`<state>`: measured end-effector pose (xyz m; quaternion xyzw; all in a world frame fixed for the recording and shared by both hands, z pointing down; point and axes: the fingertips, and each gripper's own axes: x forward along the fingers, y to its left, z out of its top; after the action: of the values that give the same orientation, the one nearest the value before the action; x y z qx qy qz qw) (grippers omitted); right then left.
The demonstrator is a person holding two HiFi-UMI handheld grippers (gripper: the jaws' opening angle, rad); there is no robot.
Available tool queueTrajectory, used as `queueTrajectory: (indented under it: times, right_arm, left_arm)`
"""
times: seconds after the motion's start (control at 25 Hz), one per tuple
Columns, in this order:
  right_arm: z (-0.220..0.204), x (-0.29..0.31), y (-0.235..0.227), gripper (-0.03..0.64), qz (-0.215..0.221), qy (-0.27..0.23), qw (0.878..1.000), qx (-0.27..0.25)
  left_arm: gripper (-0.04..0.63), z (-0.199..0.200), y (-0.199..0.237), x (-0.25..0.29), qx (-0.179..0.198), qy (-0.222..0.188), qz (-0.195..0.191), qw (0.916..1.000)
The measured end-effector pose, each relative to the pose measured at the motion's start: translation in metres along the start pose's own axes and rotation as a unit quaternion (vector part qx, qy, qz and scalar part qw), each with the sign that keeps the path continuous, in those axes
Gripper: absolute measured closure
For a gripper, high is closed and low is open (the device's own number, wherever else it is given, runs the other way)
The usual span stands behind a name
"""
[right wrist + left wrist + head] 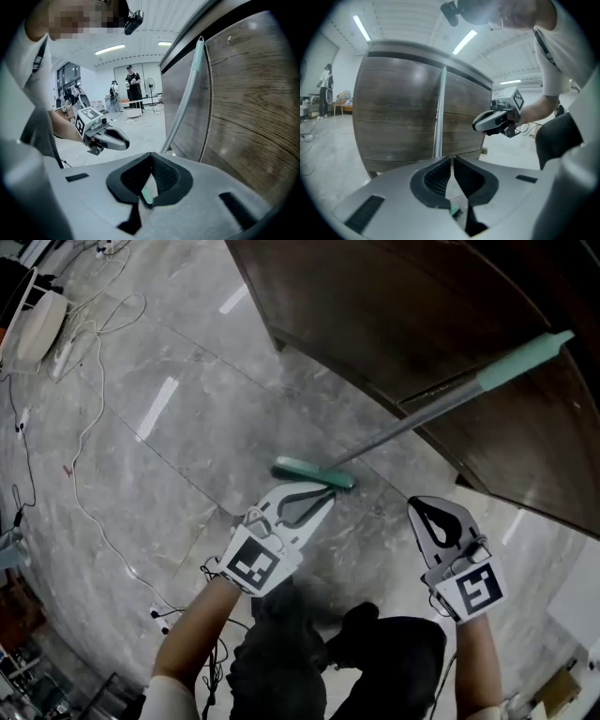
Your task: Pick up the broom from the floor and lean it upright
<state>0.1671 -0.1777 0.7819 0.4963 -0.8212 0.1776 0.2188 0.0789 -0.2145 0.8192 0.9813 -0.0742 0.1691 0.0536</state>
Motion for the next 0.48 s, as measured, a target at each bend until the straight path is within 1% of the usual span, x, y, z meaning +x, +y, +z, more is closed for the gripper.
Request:
queueTrajectory:
  times: [0.04, 0.12, 0.24, 0.36, 0.48]
  right_arm:
    - [0.001, -0.001, 0.003, 0.617, 0.004, 0.008, 1.0, 0.006]
    - [0.004, -0.009, 0.01, 0.617, 0.01, 0.023, 0.999, 0.02]
    - [0.012, -0.026, 0.017, 0.617, 0.016, 0.037, 0.999, 0.037]
    - [0.026, -0.047, 0.033, 0.617, 0.021, 0.044, 0.998, 0.03]
    - [0.056, -0.075, 0.053, 0.617, 0.026, 0.051, 0.998, 0.027]
  left_arm:
    - [0.574, -0.001, -0.002, -0.008, -0.002, 0.009, 0.012, 0.9999]
    - [0.578, -0.002, -0.014, -0.022, -0.021, 0.026, 0.028, 0.999]
    - [0.581, 0.013, -0.033, -0.039, -0.055, 0.04, 0.032, 0.9972]
    - [0.583, 0.046, -0.051, -0.061, -0.059, 0.044, 0.026, 0.9969]
    - [0.583, 0.092, -0.061, -0.091, -0.063, 0.045, 0.033, 0.9964]
